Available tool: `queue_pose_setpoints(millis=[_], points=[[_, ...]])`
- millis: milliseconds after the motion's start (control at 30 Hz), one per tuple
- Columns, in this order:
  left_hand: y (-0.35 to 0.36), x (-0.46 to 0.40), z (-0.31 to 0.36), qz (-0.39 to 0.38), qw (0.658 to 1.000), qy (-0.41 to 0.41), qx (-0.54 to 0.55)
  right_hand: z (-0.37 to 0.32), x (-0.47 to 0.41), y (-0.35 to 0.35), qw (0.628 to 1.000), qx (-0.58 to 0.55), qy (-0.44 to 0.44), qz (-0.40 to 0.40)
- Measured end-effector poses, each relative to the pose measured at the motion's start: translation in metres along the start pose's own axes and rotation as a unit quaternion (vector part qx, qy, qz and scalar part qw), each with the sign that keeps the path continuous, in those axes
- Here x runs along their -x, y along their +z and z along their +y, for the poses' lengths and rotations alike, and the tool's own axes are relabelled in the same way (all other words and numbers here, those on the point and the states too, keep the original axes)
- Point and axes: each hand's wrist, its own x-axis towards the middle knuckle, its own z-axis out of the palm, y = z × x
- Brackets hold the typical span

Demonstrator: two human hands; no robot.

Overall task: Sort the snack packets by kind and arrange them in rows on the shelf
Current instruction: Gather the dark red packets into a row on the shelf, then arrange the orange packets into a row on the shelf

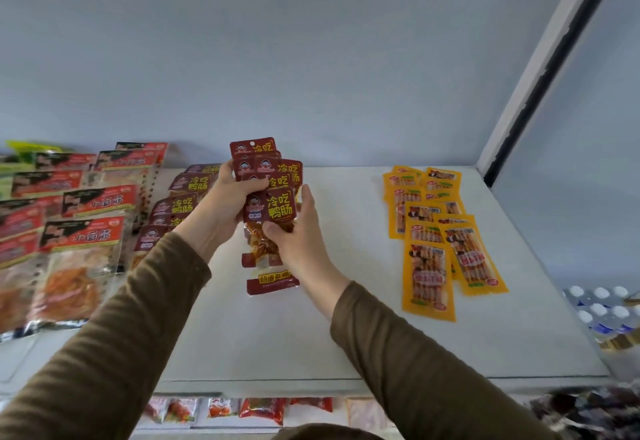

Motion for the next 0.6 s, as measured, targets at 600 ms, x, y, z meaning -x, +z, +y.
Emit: queue_pose_setpoints(millis=[600], points=[[-0.045, -0.021, 0.004, 0.038, 0.927, 0.000, -0.373, 0.009, 0.003, 0.053, 0.897, 0.437, -0.065, -0.024]])
